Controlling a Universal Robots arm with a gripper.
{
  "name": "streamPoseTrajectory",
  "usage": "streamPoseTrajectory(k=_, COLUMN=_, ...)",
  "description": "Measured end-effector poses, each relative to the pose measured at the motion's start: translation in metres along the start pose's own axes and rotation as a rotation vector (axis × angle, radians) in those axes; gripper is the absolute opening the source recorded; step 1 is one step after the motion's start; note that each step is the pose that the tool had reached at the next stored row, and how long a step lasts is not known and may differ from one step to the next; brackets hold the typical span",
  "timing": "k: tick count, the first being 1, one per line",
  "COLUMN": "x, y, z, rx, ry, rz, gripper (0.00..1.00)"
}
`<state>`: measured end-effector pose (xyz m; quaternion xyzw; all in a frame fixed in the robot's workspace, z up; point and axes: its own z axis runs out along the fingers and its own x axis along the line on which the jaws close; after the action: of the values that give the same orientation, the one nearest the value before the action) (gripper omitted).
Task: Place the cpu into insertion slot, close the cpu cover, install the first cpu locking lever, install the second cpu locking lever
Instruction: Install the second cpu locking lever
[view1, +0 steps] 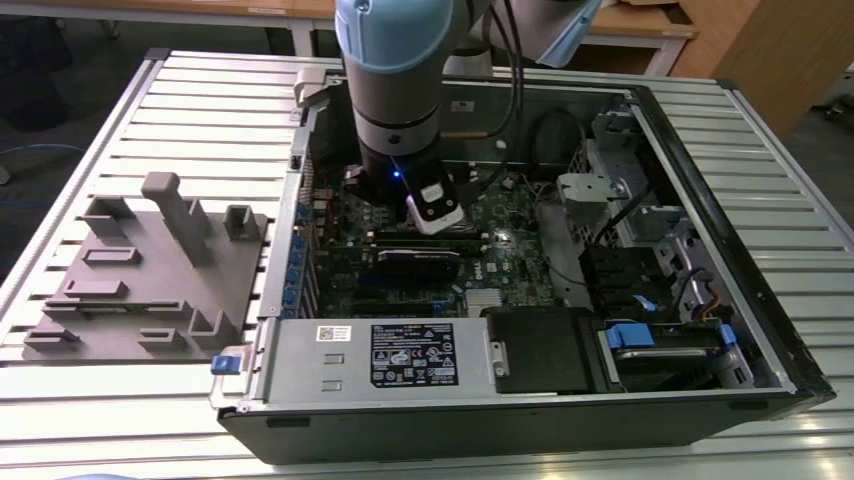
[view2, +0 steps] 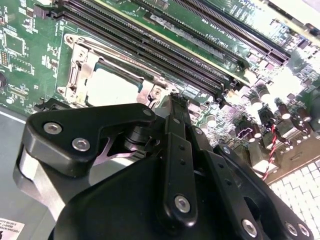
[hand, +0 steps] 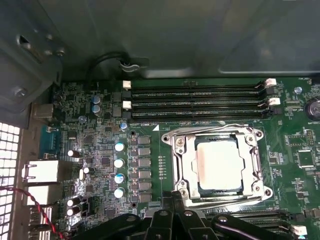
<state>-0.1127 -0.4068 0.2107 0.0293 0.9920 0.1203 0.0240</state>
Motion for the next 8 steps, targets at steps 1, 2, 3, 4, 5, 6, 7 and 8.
streamPoseTrajectory(k=1, x=0.0, y=0.0, z=0.0, rx=-0.0001, ry=-0.0001, rz=0.0, gripper=0.1)
streamPoseTrajectory(k=2, x=0.0, y=0.0001, z=0.0, rx=-0.0002, ry=0.0, rz=0.0, gripper=0.1)
streamPoseTrajectory(k=3, x=-0.0001, y=0.0002, z=0.0, rx=0.0, ry=0.0001, rz=0.0, gripper=0.1)
streamPoseTrajectory(k=4, x=0.0, y=0.0006, z=0.0, rx=0.0002, ry=0.0001, rz=0.0, gripper=0.1)
streamPoseTrajectory(k=5, x=0.0001, y=0.0013, z=0.0001, rx=0.0004, ry=0.0001, rz=0.0, gripper=0.1)
streamPoseTrajectory(k=6, x=0.0001, y=0.0022, z=0.0004, rx=0.0004, ry=0.0, rz=0.0, gripper=0.1)
streamPoseTrajectory(k=7, x=0.0001, y=0.0031, z=0.0007, rx=0.0004, ry=0.0, rz=0.0, gripper=0.1)
streamPoseTrajectory(k=8, x=0.0, y=0.004, z=0.0009, rx=0.0005, ry=0.0, rz=0.0, gripper=0.1)
